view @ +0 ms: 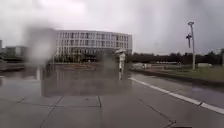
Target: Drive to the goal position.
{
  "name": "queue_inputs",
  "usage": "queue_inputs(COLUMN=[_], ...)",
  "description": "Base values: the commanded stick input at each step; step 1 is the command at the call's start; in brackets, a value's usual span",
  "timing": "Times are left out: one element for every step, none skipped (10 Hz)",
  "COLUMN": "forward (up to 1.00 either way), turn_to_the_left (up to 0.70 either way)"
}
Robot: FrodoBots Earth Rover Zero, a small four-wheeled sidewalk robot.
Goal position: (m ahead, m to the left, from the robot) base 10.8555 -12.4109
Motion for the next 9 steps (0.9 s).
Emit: queue_inputs(forward=[0.7,0.7,0.7,0.7,0.7,0.7,0.7,0.7,0.7], turn_to_the_left=[0.0,0.0,0.0,0.0,0.0,0.0,0.0,0.0,0.0])
